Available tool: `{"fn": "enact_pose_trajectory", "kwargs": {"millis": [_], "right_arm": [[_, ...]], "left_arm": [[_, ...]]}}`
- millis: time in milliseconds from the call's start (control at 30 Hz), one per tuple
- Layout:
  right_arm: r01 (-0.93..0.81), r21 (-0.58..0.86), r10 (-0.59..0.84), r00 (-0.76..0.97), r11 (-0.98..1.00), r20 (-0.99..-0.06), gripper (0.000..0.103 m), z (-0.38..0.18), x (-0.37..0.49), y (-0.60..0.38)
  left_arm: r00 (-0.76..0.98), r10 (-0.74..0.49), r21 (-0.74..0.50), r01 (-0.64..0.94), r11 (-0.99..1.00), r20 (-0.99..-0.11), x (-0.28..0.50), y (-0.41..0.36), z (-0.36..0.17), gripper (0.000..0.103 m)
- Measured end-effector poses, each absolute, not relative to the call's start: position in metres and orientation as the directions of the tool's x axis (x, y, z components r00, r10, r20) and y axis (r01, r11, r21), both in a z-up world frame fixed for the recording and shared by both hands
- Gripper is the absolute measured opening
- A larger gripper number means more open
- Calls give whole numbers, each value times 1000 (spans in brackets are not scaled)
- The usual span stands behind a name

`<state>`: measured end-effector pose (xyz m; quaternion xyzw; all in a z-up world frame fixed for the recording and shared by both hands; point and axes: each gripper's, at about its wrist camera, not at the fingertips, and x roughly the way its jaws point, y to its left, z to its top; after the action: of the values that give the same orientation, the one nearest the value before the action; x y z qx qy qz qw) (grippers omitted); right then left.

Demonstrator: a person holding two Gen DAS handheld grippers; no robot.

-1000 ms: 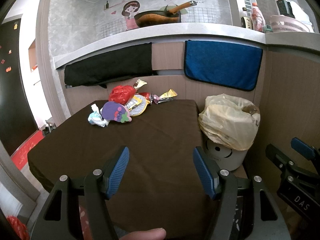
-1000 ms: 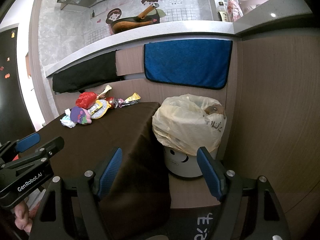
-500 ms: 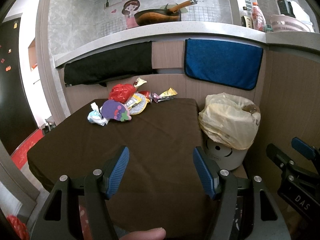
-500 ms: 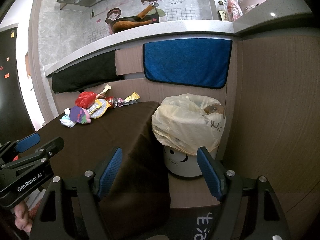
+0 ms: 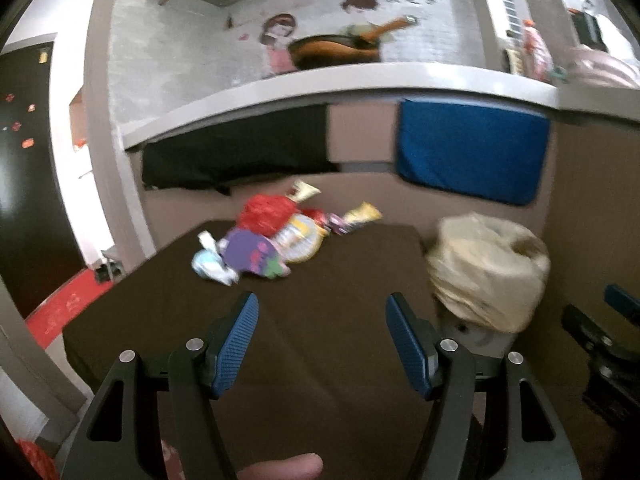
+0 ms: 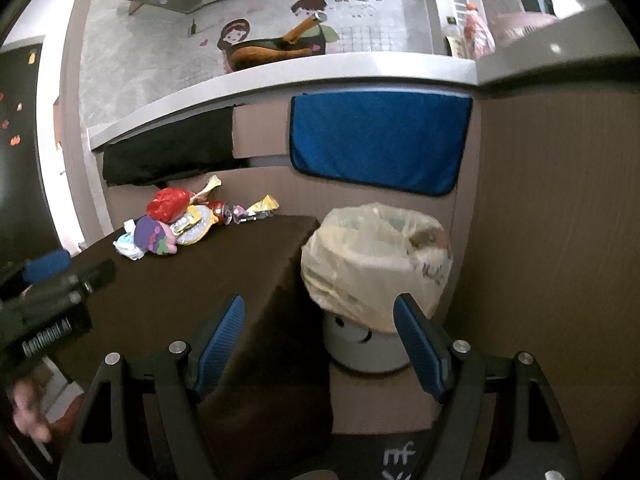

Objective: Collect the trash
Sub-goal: 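Grasp the blue-white tissue with the left tool while the right tool grasps the red plastic bag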

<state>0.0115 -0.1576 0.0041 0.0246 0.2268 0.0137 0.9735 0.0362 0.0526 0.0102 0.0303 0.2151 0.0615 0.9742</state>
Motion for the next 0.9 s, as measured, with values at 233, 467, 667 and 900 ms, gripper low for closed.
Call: {"fn": "enact_pose_trajectory", "kwargs": {"millis": [233,467,667,900], "right_arm": [[-87,76,111,896,993,-429,74,15,71,-136],[-176,87,196,883,981,-426,74,23,144,-100],[-223,75,232,851,972,-471,74,10,190,-62],[-226,66,225,807,972,-546,74,-17,216,-46]], "left_arm": [[858,259,80,-250,965,-443,99,134,8,50],[734,320,-13,-408,913,-599,151,228,-19,33],[740,162,-173,-354,919,-653,200,270,-34,33],[720,80,-273,-360,892,-689,278,306,-59,33]]}}
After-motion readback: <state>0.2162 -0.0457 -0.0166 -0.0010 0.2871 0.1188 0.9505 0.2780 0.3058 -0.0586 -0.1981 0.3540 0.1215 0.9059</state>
